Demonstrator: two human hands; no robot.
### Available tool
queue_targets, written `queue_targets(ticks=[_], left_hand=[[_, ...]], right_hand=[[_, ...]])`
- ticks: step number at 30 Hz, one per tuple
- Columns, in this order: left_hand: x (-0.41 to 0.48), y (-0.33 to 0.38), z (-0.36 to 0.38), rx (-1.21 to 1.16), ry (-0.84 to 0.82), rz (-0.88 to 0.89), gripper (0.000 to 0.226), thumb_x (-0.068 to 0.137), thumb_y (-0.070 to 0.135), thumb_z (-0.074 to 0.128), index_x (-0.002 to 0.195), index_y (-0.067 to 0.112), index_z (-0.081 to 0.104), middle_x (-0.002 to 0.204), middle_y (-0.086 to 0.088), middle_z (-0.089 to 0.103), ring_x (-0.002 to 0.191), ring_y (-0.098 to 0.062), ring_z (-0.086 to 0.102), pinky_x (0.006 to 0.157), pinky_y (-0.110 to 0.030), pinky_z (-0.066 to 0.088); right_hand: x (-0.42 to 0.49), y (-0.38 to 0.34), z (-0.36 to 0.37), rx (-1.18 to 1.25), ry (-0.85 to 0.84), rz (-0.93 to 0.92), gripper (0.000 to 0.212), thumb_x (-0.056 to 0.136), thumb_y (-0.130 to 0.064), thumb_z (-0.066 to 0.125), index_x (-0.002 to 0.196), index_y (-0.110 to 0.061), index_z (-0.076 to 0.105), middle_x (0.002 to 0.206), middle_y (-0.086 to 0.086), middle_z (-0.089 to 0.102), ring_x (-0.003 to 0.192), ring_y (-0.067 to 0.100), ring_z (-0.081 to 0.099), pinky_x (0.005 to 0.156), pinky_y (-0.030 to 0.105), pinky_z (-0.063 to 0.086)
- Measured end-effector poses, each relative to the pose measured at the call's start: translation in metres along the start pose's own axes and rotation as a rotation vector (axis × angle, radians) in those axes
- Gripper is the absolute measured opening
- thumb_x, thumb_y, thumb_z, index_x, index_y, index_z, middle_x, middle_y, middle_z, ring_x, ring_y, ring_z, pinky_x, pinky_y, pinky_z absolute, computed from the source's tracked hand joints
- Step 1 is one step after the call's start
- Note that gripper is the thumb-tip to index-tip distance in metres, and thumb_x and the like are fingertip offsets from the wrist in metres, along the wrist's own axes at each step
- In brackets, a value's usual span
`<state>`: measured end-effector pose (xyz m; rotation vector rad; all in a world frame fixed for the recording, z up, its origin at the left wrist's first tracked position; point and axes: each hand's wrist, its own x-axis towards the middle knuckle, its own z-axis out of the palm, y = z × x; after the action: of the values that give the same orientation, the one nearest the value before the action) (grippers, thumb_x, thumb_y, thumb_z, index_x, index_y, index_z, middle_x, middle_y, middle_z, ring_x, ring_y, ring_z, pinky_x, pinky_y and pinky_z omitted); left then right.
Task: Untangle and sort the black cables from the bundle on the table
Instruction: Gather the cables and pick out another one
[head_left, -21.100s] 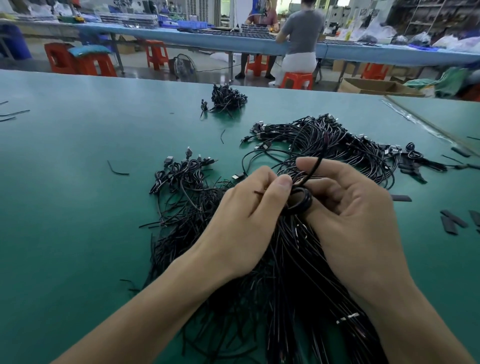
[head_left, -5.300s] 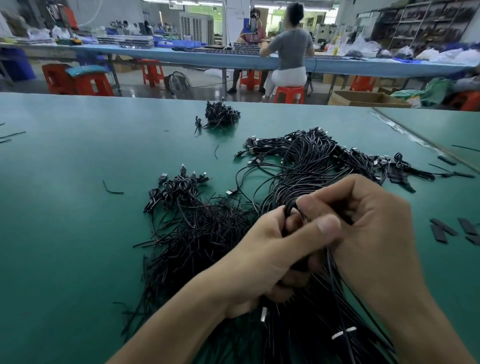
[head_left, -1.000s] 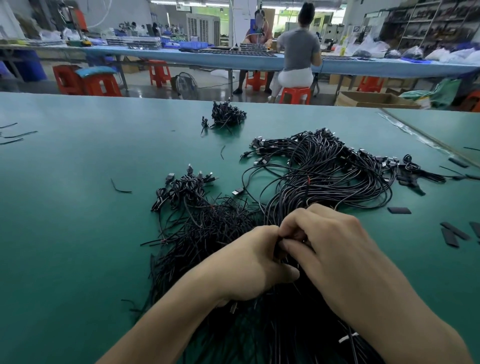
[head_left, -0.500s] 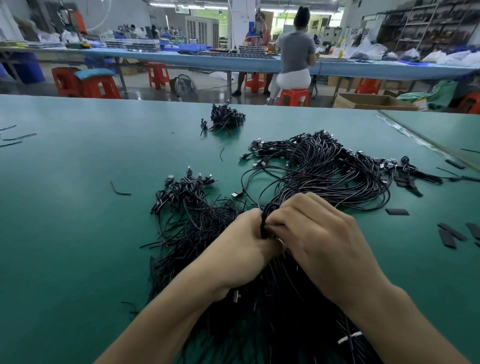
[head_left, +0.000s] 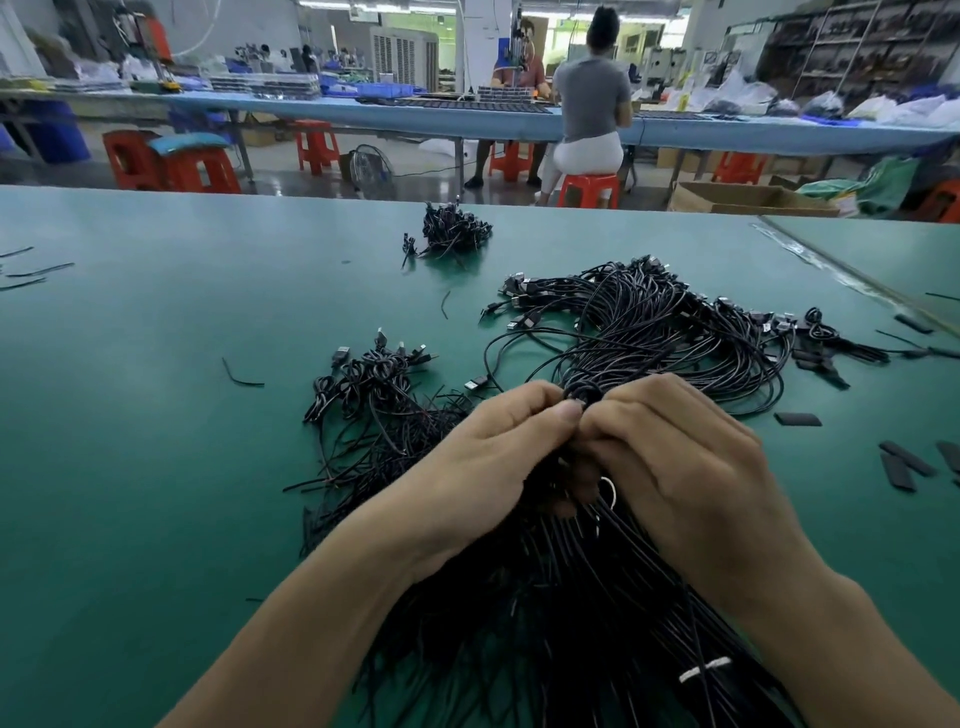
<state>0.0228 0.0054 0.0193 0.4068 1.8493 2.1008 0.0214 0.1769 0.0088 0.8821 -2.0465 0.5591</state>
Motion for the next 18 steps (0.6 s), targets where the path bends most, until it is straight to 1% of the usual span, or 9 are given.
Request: queue_targets(ticks=[2,3,5,6,8,11,14,16,18], left_hand=[[-0.001,0.000,-0.008,0.033,-0.041,0.003,0.017,0.094,0.029,0.058,0.093,0.014,0.067,0.085,-0.007,0.062,0.081,-0.020,0.058,0.073,-0.031,0.049],[0.000,0.000,-0.012,0.055,-0.055,-0.002,0.023,0.089,0.030,0.060,0.098,0.010,0.068,0.089,-0.010,0.061,0.086,-0.024,0.054,0.078,-0.037,0.046],[-0.001,0.000,-0.018,0.114,-0.077,-0.005,0.034,0.085,0.031,0.064,0.106,0.004,0.067,0.092,-0.012,0.061,0.087,-0.025,0.051,0.081,-0.041,0.042],[0.000,0.000,-0.019,0.131,-0.076,0.007,0.036,0.083,0.031,0.066,0.106,0.003,0.067,0.091,-0.009,0.064,0.085,-0.023,0.055,0.081,-0.039,0.045],[0.001,0.000,-0.019,0.134,-0.055,0.031,0.033,0.081,0.030,0.069,0.101,0.003,0.069,0.090,-0.005,0.070,0.084,-0.019,0.063,0.080,-0.033,0.052],[0.002,-0.002,-0.019,0.112,-0.031,0.044,0.026,0.080,0.026,0.070,0.095,0.005,0.071,0.089,-0.006,0.073,0.085,-0.020,0.067,0.072,-0.031,0.060],[0.003,-0.003,-0.020,0.109,-0.037,0.050,0.021,0.082,0.022,0.070,0.097,0.006,0.071,0.090,-0.005,0.074,0.086,-0.018,0.070,0.070,-0.034,0.062],[0.003,-0.002,-0.019,0.095,-0.029,0.061,0.021,0.082,0.021,0.070,0.097,0.007,0.071,0.090,-0.006,0.075,0.085,-0.017,0.071,0.067,-0.032,0.062],[0.003,-0.002,-0.019,0.090,-0.019,0.070,0.014,0.083,0.020,0.070,0.094,0.011,0.073,0.089,-0.006,0.075,0.084,-0.016,0.072,0.064,-0.028,0.060]], right_hand=[[-0.001,0.003,-0.001,0.037,-0.036,0.010,0.022,0.099,-0.014,0.058,0.086,-0.002,0.071,0.086,0.005,0.063,0.076,0.024,0.061,0.069,0.039,0.052],[-0.001,0.003,-0.001,0.049,-0.050,0.014,0.021,0.098,-0.014,0.058,0.087,-0.002,0.071,0.086,0.005,0.063,0.076,0.024,0.060,0.069,0.039,0.052],[-0.002,0.004,-0.001,0.056,-0.064,0.022,0.020,0.098,-0.013,0.057,0.087,-0.002,0.070,0.086,0.005,0.062,0.077,0.023,0.060,0.069,0.038,0.052],[-0.002,0.003,-0.001,0.057,-0.069,0.030,0.022,0.099,-0.014,0.056,0.087,-0.002,0.070,0.087,0.004,0.062,0.078,0.023,0.060,0.070,0.038,0.052],[-0.002,0.002,-0.001,0.056,-0.077,0.052,0.025,0.100,-0.016,0.052,0.089,-0.002,0.070,0.087,0.005,0.061,0.079,0.023,0.060,0.071,0.037,0.052],[-0.003,0.000,-0.001,0.038,-0.084,0.071,0.027,0.100,-0.017,0.050,0.089,-0.002,0.069,0.087,0.005,0.060,0.078,0.024,0.060,0.070,0.038,0.052],[-0.005,-0.001,0.000,0.034,-0.092,0.095,0.027,0.100,-0.018,0.049,0.089,-0.003,0.068,0.088,0.004,0.060,0.079,0.022,0.059,0.071,0.036,0.051],[-0.006,-0.002,0.001,0.056,-0.094,0.138,0.025,0.099,-0.020,0.049,0.089,-0.005,0.067,0.088,0.002,0.059,0.081,0.019,0.058,0.071,0.035,0.050],[-0.006,-0.005,0.002,0.095,-0.092,0.212,0.022,0.098,-0.021,0.050,0.089,-0.008,0.065,0.088,-0.003,0.057,0.081,0.012,0.054,0.072,0.026,0.048]])
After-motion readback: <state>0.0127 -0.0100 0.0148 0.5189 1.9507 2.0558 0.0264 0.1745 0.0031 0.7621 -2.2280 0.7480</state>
